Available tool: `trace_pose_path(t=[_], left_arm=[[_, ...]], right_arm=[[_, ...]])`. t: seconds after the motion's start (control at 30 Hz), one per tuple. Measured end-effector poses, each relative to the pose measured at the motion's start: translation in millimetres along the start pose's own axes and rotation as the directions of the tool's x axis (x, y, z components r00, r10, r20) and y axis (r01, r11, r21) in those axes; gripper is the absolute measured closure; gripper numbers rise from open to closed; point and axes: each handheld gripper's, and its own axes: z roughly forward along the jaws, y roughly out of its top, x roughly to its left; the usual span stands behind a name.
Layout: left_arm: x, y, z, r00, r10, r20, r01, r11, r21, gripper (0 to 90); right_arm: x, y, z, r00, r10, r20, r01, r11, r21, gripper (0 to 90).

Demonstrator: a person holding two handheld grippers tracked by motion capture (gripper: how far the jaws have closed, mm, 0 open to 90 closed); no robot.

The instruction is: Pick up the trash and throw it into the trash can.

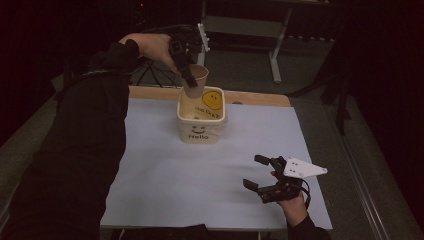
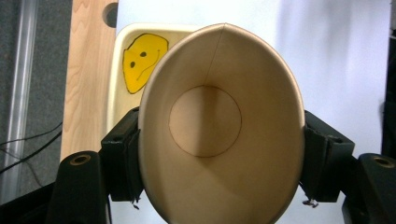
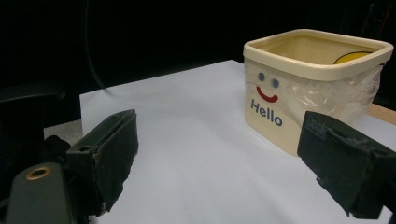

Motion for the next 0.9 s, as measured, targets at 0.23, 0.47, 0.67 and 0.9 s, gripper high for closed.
trace_pose_path(t=[0.23, 0.47, 0.67, 0.9], left_arm=[[2.0, 1.0, 3.2, 0.9994, 0.018, -0.031, -0.018, 0.9998, -0.001, 29.3], [3.0, 0.1, 5.2, 0.9998, -0.003, -0.019, 0.003, 1.0, 0.003, 20.5], [2.8, -1.0, 5.0, 0.9992, -0.014, -0.038, 0.014, 0.9999, -0.007, 0.3], [0.9, -3.6, 8.2, 0.9989, -0.025, -0.04, 0.026, 0.9996, 0.012, 0.3]], right_arm=[[-0.3, -0.3, -0.2, 1.0, 0.002, -0.002, -0.002, 1.0, 0.0, 12.1], [0.6, 0.2, -0.1, 1.0, -0.003, -0.003, 0.003, 1.0, 0.002, 12.1], [0.5, 0.0, -0.5, 1.0, -0.001, -0.003, 0.001, 1.0, -0.001, 12.1], [1.2, 0.3, -0.9, 1.0, -0.004, -0.001, 0.004, 1.0, -0.001, 12.1]])
